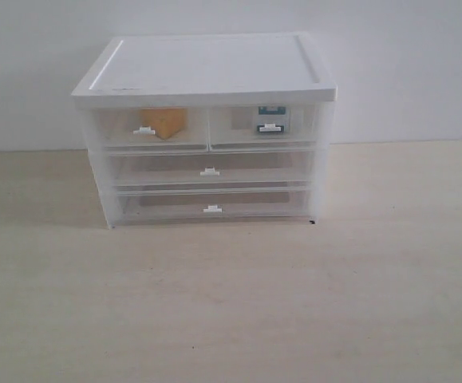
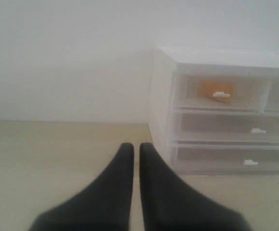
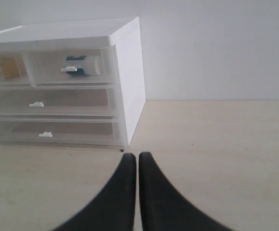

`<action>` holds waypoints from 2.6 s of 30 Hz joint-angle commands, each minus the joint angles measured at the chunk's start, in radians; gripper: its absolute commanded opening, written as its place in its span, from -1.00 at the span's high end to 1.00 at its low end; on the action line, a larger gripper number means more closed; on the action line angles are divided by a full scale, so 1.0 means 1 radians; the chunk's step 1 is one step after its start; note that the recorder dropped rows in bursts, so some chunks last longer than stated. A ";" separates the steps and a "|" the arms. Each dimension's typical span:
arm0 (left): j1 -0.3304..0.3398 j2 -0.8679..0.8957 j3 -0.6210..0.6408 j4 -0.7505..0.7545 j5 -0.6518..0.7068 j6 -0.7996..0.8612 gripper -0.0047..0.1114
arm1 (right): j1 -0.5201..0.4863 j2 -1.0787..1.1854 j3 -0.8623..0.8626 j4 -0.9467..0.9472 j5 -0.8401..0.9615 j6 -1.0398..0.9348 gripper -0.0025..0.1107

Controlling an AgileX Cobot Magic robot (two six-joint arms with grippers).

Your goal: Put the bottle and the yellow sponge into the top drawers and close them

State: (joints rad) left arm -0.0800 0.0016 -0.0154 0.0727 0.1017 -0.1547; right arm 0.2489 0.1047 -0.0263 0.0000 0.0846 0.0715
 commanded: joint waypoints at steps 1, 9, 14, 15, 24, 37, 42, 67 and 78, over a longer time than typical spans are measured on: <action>0.010 -0.002 0.015 -0.059 0.040 0.057 0.85 | 0.001 -0.002 0.005 -0.007 0.001 0.001 0.96; 0.081 -0.002 0.015 -0.093 0.184 0.133 0.85 | 0.001 -0.002 0.005 -0.007 0.001 0.001 0.96; 0.081 -0.002 0.015 -0.117 0.186 0.155 0.85 | 0.001 -0.002 0.005 -0.007 0.001 0.001 0.96; 0.081 -0.002 0.015 -0.117 0.186 0.155 0.85 | 0.001 -0.002 0.005 -0.007 0.001 0.001 0.96; 0.081 -0.002 0.015 -0.117 0.182 0.155 0.85 | 0.001 -0.002 0.005 -0.007 0.001 0.001 0.96; 0.081 -0.002 0.015 -0.109 0.180 0.155 0.85 | 0.001 -0.002 0.005 -0.007 0.001 0.001 0.96; 0.081 -0.002 0.015 -0.109 0.180 0.155 0.85 | -0.044 -0.004 0.005 -0.007 -0.007 -0.003 0.96; 0.081 -0.002 0.015 -0.109 0.183 0.155 0.85 | -0.140 -0.105 0.026 -0.011 0.191 -0.052 0.96; 0.081 -0.002 0.015 -0.109 0.183 0.155 0.85 | -0.140 -0.105 0.026 -0.011 0.213 -0.054 0.96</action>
State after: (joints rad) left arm 0.0000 0.0016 -0.0033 -0.0293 0.2859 -0.0067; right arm 0.1123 0.0056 -0.0046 0.0000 0.2860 0.0265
